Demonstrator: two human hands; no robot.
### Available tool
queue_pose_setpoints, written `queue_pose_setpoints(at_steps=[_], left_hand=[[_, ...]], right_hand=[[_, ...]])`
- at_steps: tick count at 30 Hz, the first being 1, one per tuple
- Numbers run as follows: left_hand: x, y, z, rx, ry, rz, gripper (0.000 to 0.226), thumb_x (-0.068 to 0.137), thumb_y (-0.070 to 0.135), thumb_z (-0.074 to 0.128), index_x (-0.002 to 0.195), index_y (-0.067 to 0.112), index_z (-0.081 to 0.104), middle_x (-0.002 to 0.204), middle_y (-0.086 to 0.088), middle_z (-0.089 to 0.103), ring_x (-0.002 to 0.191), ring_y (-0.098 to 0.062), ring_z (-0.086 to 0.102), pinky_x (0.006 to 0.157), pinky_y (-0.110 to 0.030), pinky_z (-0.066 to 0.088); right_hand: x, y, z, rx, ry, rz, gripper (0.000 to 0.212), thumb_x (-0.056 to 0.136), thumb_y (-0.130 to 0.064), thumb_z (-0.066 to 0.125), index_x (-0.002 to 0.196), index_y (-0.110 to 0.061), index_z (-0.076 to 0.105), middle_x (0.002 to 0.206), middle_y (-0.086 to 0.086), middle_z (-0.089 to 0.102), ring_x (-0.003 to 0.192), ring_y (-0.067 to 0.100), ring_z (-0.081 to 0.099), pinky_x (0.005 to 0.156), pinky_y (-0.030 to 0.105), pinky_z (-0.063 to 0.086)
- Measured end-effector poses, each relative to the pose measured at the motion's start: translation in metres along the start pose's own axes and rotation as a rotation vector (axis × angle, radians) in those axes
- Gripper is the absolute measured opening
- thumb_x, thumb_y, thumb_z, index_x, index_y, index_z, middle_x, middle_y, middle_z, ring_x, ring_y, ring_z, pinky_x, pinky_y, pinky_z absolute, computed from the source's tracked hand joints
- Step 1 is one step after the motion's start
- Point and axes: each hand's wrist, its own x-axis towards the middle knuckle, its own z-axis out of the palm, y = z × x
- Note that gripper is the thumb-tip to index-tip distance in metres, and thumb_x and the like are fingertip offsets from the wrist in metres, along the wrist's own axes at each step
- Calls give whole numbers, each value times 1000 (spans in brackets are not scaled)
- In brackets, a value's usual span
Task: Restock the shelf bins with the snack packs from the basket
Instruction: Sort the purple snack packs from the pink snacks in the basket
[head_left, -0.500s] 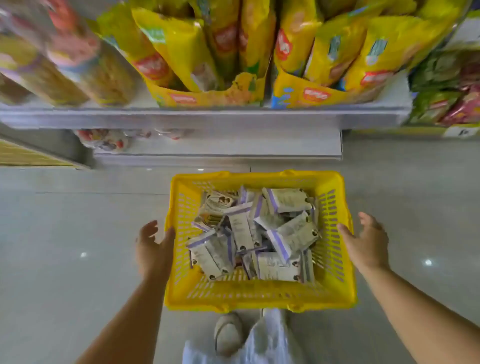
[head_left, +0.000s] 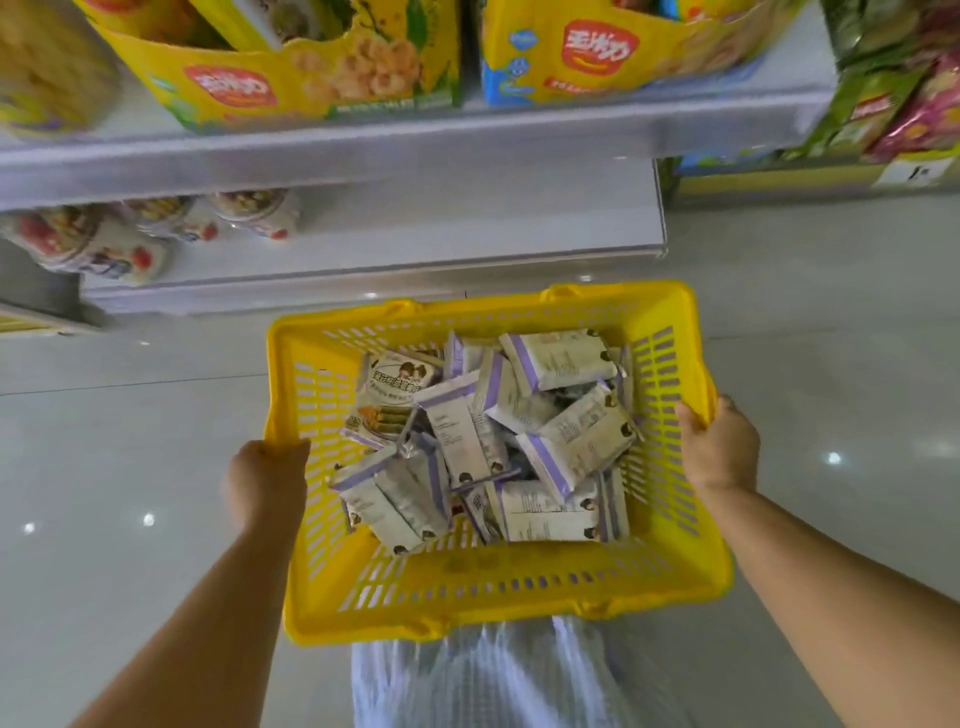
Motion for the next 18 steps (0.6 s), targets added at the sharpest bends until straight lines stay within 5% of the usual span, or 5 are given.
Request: queue_pose_setpoints(at_steps=[18], left_hand=[[-219, 170, -255, -42, -78, 388, 38, 91, 38, 61, 83, 2, 57, 71, -15, 57, 68, -35, 52, 59, -37, 36]], right_hand=[[-158, -13, -374, 157, 242, 171, 40, 95, -29, 55, 100, 10, 58, 104, 35, 61, 100, 48, 58, 80, 48, 45]])
